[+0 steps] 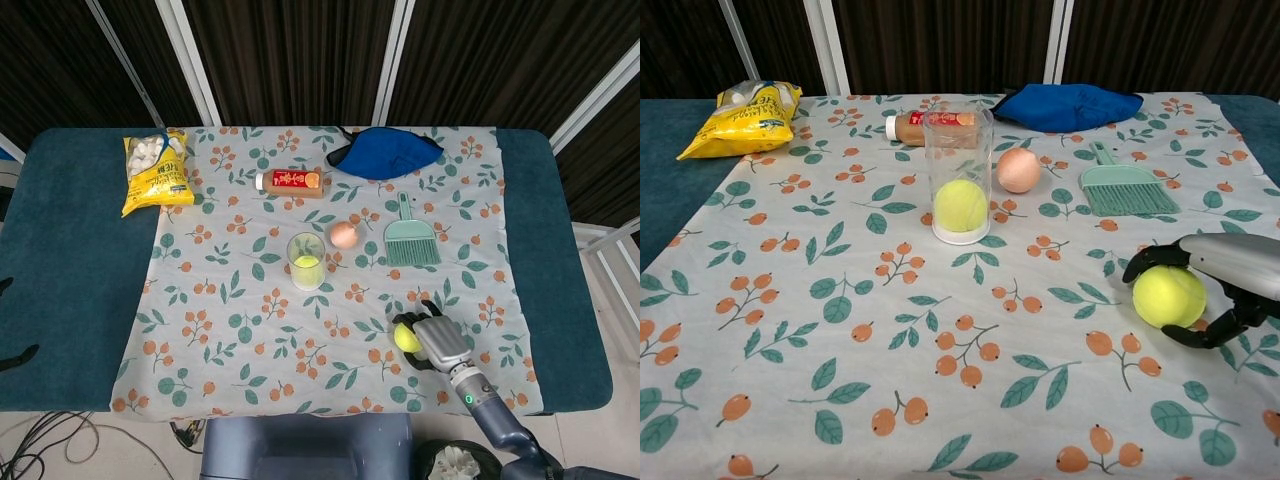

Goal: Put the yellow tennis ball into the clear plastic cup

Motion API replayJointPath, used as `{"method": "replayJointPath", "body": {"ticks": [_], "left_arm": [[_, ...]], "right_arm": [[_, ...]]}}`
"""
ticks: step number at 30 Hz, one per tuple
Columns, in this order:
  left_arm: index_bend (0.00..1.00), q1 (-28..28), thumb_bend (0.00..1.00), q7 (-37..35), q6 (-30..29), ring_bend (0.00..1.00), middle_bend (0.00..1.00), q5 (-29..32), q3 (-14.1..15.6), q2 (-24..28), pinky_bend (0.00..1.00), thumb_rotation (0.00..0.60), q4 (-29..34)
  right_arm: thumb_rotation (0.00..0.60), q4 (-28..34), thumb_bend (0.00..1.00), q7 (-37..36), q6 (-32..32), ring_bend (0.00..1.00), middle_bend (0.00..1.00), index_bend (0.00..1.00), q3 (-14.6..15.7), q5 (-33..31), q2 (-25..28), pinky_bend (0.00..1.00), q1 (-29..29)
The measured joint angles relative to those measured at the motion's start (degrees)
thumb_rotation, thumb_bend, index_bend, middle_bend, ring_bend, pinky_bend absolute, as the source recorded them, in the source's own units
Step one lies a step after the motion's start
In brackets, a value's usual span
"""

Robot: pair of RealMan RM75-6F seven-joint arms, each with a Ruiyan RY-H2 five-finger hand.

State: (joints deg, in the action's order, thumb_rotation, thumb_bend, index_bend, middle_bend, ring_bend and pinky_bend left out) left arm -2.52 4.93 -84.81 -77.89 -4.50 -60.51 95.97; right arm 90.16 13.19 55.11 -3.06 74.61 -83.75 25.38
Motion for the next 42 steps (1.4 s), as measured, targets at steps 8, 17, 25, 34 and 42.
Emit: {"method": "replayJointPath", "body": {"ticks": [8, 17, 25, 34, 42], "left_arm": [[0.16, 0.08, 0.00, -0.25, 0.01, 0.01, 0.00, 0.33, -0.10, 0.21, 0.06, 0.600, 0.08], [0.16, 0.20, 0.00, -0.48, -0.11, 0.01, 0.00, 0.26, -0.04, 0.42, 0.06, 0.600, 0.31], [0.16, 0.10, 0.00, -0.17, 0.12, 0.01, 0.00, 0.21, 0.08, 0.32, 0.06, 0.600, 0.41], [0.15, 0.07, 0.00, -0.63, 0.26, 0.01, 0.00, 0.46, -0.05, 0.41, 0.06, 0.600, 0.23], [0.15, 0.02, 0.00, -1.15, 0.52, 0.01, 0.00, 0.73, -0.14, 0.53, 0.06, 0.600, 0.07]], "right_arm": [[0.600, 0.15, 0.46, -0.83, 2.44, 0.50, 0.44, 0.47, -1.02, 0.23, -0.12, 0.39, -0.21], [0.600, 7.12, 0.46, 0.78, 5.11, 0.50, 0.44, 0.47, -5.00, 0.58, 6.79, 0.55, 1.09], [0.600, 14.49, 0.46, 3.20, 3.27, 0.49, 0.44, 0.47, -12.60, -5.46, 14.04, 0.10, 5.76], [0.600, 17.99, 0.46, 8.86, -1.58, 0.49, 0.44, 0.47, -17.78, -18.01, 16.32, 0.09, 15.33], [0.600, 17.19, 0.46, 13.71, -3.18, 0.48, 0.44, 0.47, -18.86, -28.57, 12.75, 0.09, 23.90]]}}
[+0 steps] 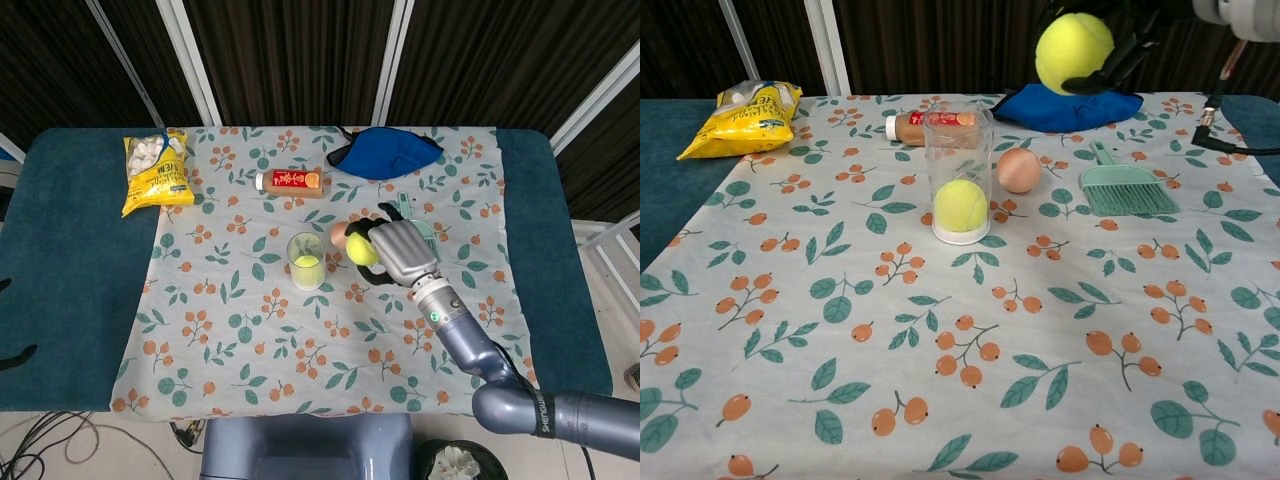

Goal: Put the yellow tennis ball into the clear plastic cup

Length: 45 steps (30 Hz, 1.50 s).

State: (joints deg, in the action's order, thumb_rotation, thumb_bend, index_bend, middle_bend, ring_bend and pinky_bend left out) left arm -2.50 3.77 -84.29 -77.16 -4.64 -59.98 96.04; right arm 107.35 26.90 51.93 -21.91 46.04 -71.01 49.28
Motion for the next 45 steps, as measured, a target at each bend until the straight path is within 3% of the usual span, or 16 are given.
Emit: {"method": "replayJointPath", "body": {"ticks": [17, 22, 26, 33, 39, 45], "left_arm": [[0.15, -0.19, 0.00, -1.05, 0.70, 0.01, 0.00, 0.41, -0.13, 0.24, 0.06, 0.600, -0.42], [0.15, -0.29, 0.00, -1.19, 0.91, 0.01, 0.00, 0.49, -0.14, 0.25, 0.06, 0.600, -0.51], [0.15, -0.25, 0.00, -1.24, 0.78, 0.01, 0.00, 0.50, -0.16, 0.27, 0.06, 0.600, -0.52], [0.15, -0.24, 0.00, -1.18, 0.80, 0.01, 0.00, 0.64, -0.19, 0.30, 0.06, 0.600, -0.53], [0.15, -0.16, 0.00, -1.22, 0.67, 0.01, 0.00, 0.95, -0.33, 0.39, 0.06, 0.600, -0.53], [0.15, -0.04, 0.00, -1.39, 0.47, 0.01, 0.00, 1.26, -0.52, 0.56, 0.06, 0.600, -0.44]], "right_arm": [[0.600, -7.62, 0.46, 4.80, 1.78, 0.47, 0.44, 0.47, 0.09, -10.01, -10.67, 0.09, 12.22], [0.600, -8.38, 0.46, 4.97, 1.97, 0.42, 0.39, 0.46, 0.38, -11.46, -11.80, 0.08, 13.98], [0.600, -9.01, 0.46, 4.71, 1.83, 0.35, 0.31, 0.38, 0.66, -12.36, -12.62, 0.07, 15.19], [0.600, -9.42, 0.43, 5.09, 1.63, 0.19, 0.14, 0.15, 1.42, -15.07, -12.87, 0.01, 16.45], [0.600, -8.66, 0.42, 6.42, 2.27, 0.16, 0.10, 0.11, 2.07, -19.88, -11.94, 0.01, 17.91], [0.600, -6.65, 0.42, 6.01, 3.44, 0.16, 0.10, 0.11, 2.23, -20.30, -10.05, 0.01, 17.85]]}}
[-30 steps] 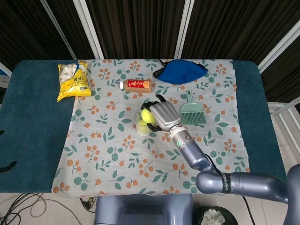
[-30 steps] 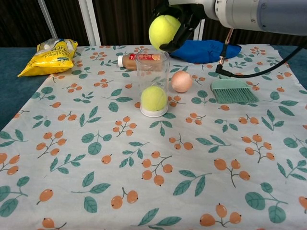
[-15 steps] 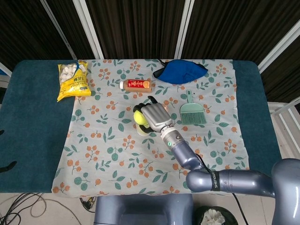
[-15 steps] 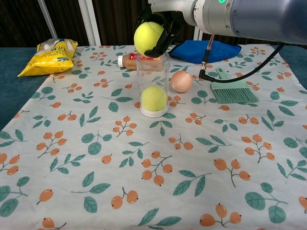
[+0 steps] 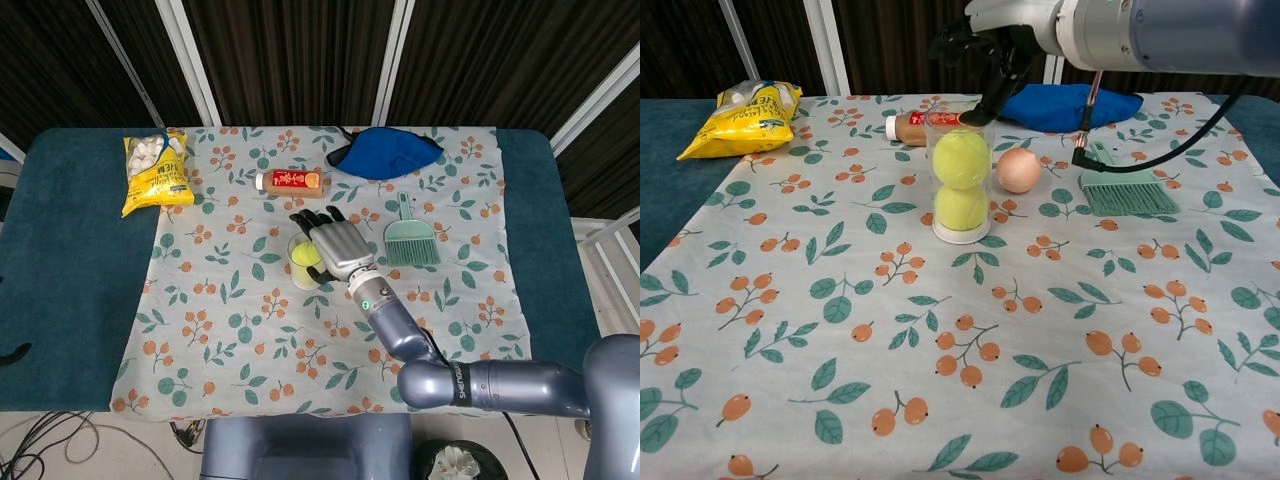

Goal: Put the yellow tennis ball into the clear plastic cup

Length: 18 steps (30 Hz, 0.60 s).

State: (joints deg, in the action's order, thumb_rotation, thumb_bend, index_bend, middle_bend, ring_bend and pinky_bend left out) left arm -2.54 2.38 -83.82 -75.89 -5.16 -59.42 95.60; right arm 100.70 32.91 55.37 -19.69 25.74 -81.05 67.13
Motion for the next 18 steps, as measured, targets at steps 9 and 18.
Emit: {"method": "replayJointPath", "body": {"ticks": [9, 18], "left_arm": [[0.15, 0.05, 0.00, 0.36, -0.15, 0.01, 0.00, -0.02, 0.01, -0.05, 0.06, 0.600, 0.11], [0.15, -0.13, 0.00, 2.56, -0.31, 0.01, 0.00, -0.82, 0.49, -0.90, 0.06, 0.600, 0.42]], "right_arm": [[0.600, 8.25, 0.42, -4.92, 4.86, 0.16, 0.10, 0.10, 0.91, 10.81, 8.86, 0.01, -7.16], [0.600, 12.34, 0.42, -11.56, 15.02, 0.16, 0.10, 0.09, 9.00, 32.01, 17.51, 0.00, -22.26]]}}
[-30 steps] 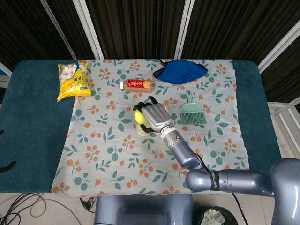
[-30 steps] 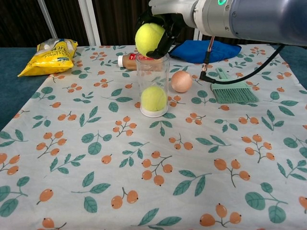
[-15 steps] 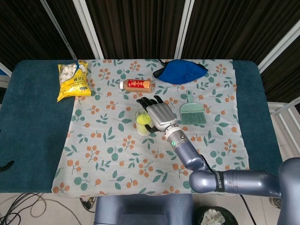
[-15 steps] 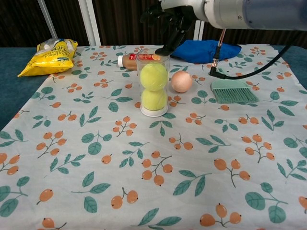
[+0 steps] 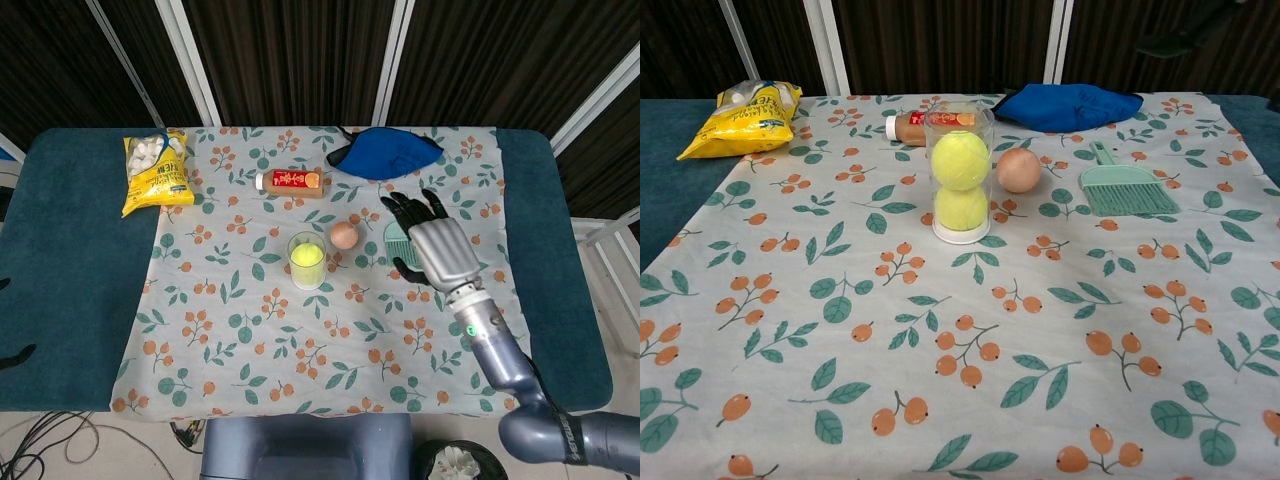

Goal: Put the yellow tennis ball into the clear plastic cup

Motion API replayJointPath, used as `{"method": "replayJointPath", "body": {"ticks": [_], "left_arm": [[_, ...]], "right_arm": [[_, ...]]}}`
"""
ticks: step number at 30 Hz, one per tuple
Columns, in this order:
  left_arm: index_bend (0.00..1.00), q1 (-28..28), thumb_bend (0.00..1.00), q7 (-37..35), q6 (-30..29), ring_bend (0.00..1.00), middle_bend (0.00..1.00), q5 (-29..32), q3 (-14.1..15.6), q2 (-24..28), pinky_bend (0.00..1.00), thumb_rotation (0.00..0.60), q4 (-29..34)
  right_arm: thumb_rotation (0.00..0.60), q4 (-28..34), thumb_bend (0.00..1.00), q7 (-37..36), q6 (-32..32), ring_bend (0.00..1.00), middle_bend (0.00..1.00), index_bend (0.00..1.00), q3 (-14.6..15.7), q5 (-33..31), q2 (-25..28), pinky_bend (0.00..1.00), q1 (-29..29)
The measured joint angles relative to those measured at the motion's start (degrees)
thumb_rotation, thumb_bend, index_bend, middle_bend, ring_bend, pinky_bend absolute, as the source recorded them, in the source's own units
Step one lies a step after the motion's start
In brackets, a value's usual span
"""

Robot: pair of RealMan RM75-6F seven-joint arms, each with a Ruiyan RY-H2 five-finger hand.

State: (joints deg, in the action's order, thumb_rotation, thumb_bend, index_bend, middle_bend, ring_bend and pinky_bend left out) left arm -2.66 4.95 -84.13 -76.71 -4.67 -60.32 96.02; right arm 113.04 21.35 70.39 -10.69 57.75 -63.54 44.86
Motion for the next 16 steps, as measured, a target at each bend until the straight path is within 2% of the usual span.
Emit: {"method": "replayJointPath", "body": {"ticks": [4, 8, 12, 16], "left_arm": [[0.15, -0.09, 0.00, 0.87, -0.08, 0.01, 0.00, -0.28, 0.17, -0.45, 0.06, 0.600, 0.02], [0.15, -0.17, 0.00, 1.37, -0.11, 0.01, 0.00, -0.54, 0.31, -0.79, 0.06, 0.600, -0.09], [0.15, -0.37, 0.00, 2.08, 0.14, 0.01, 0.00, -1.00, 0.60, -1.13, 0.06, 0.600, -0.15], [0.15, -0.49, 0.00, 2.48, 0.05, 0.01, 0.00, -2.01, 0.93, -1.37, 0.06, 0.600, -0.15]], "right_arm": [[0.600, -1.48, 0.42, -1.90, 8.86, 0.16, 0.10, 0.09, 6.38, 12.41, 0.37, 0.00, -8.74], [0.600, -7.17, 0.42, -4.42, 20.27, 0.16, 0.10, 0.09, 12.83, 22.46, -1.51, 0.00, -19.84], [0.600, -15.26, 0.42, -6.56, 26.95, 0.16, 0.10, 0.09, 16.42, 26.78, -4.63, 0.00, -27.05], [0.600, -21.20, 0.42, -7.14, 28.85, 0.16, 0.10, 0.09, 17.97, 29.90, -7.63, 0.00, -31.43]]}}
